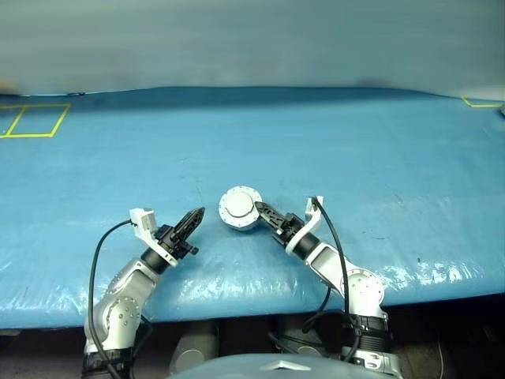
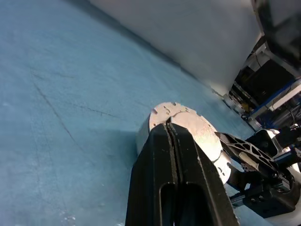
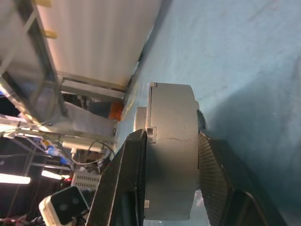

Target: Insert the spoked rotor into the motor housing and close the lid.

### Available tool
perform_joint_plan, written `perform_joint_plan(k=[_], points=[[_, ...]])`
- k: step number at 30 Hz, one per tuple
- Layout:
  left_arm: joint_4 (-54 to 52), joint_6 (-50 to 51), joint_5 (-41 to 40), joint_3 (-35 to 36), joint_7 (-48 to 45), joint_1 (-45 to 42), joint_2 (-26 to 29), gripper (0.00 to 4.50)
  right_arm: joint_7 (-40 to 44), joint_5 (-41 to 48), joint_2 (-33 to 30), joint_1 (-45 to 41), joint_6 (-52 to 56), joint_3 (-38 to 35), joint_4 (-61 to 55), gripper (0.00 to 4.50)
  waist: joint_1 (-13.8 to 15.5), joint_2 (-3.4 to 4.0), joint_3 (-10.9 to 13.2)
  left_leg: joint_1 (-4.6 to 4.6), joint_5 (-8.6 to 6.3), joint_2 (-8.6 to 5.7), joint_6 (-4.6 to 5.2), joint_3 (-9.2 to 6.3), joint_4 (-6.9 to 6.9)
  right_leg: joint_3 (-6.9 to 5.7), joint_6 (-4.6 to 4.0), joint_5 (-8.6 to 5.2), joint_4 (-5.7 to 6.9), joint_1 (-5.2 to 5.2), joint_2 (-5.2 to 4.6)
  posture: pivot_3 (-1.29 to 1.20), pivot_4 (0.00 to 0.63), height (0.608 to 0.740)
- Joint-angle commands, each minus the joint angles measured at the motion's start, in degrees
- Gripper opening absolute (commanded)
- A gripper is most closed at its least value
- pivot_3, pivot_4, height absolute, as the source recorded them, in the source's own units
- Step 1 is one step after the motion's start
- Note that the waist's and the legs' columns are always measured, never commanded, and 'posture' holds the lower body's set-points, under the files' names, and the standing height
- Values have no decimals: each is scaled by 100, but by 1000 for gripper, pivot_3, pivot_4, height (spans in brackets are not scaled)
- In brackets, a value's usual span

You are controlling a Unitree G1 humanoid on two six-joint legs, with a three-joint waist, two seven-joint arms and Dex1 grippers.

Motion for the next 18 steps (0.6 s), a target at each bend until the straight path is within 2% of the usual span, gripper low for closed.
perform_joint_plan(k=[1,2,4,7,14,15,18], points=[[-443,78,-783,230,130,111,-285,0,161,542,210,-302,123,121,-467,1196,6,0,1,1,0,1,0,-1,1,-1,-1,-1,3,0,1,0,150,740],[-535,128,-952,234,134,190,-343,412,125,622,202,-358,159,140,-520,1196,7,-1,2,-1,0,2,0,-2,1,-1,-1,-2,3,-1,1,0,150,740],[-688,249,-1368,268,101,326,-427,901,80,760,180,-460,211,169,-609,1196,0,2,7,0,-1,2,1,-1,2,-1,-4,-9,3,0,1,0,150,740],[-779,404,-2009,337,-22,500,-495,1910,-15,947,162,-561,260,162,-643,1196,-11,-1,14,-2,-2,1,2,4,11,1,4,-27,2,2,0,0,150,740],[-493,404,-2193,160,-152,612,-684,4273,35,1167,-28,-694,475,317,-740,1196,-12,-1,18,-2,-2,0,4,5,32,1,8,-28,7,9,2,0,150,740],[-457,380,-2199,161,-121,577,-734,4485,46,1178,-48,-701,497,335,-749,1196,-10,-1,18,-2,-2,0,4,5,32,1,8,-28,7,10,2,0,150,740],[-395,441,-2233,74,-114,427,-816,4485,17,1194,-115,-731,548,369,-765,1196,-8,-2,18,-3,-2,-1,4,5,35,1,8,-27,9,10,2,0,150,740]])
